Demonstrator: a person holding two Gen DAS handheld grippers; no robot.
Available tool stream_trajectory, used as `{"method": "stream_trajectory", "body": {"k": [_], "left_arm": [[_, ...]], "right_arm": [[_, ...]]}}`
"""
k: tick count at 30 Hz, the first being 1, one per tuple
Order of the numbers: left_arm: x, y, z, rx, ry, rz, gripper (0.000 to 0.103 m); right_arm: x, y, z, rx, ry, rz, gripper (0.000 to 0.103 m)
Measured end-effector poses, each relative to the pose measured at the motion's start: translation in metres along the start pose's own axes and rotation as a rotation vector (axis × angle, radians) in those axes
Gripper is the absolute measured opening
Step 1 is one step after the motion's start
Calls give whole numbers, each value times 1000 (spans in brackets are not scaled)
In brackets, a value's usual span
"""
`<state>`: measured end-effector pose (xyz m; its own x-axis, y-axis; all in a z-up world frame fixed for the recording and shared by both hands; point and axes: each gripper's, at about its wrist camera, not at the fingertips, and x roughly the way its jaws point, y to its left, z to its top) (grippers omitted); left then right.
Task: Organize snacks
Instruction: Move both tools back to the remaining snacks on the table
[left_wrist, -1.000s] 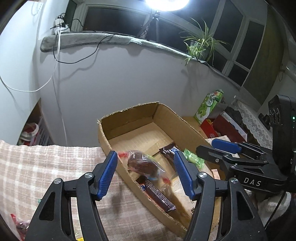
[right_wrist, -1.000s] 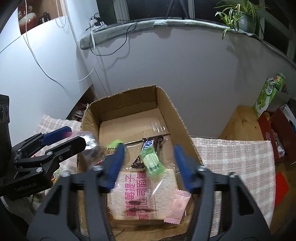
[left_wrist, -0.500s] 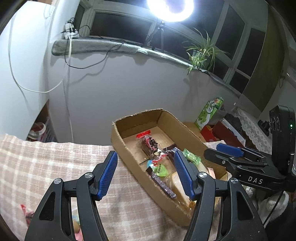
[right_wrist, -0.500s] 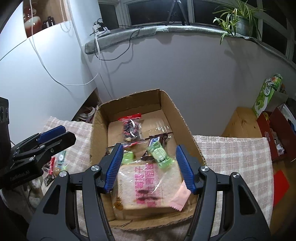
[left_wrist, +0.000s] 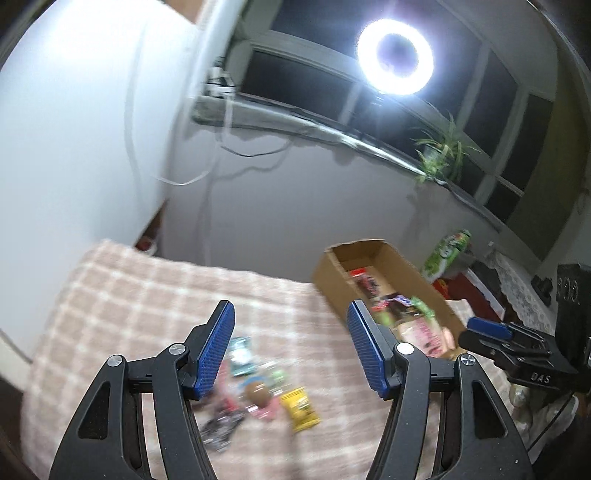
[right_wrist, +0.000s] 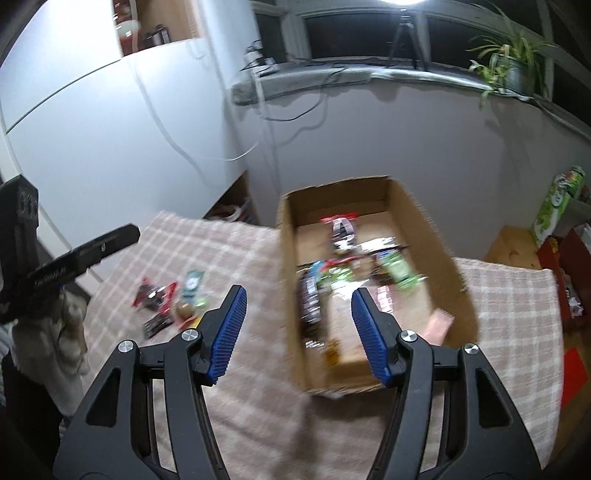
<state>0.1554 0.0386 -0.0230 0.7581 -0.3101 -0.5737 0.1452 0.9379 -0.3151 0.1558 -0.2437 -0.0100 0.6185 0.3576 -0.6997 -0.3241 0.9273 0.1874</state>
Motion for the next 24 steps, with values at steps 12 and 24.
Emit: {"method": "stream_trajectory", "body": {"k": [12, 24], "left_arm": [[-10, 59, -33, -49, 69, 68, 63], [26, 71, -52, 39, 145, 47, 63]], "right_arm": [[25, 57, -35, -29, 62, 82, 62], [85, 89, -53, -58, 180, 91, 62]]}}
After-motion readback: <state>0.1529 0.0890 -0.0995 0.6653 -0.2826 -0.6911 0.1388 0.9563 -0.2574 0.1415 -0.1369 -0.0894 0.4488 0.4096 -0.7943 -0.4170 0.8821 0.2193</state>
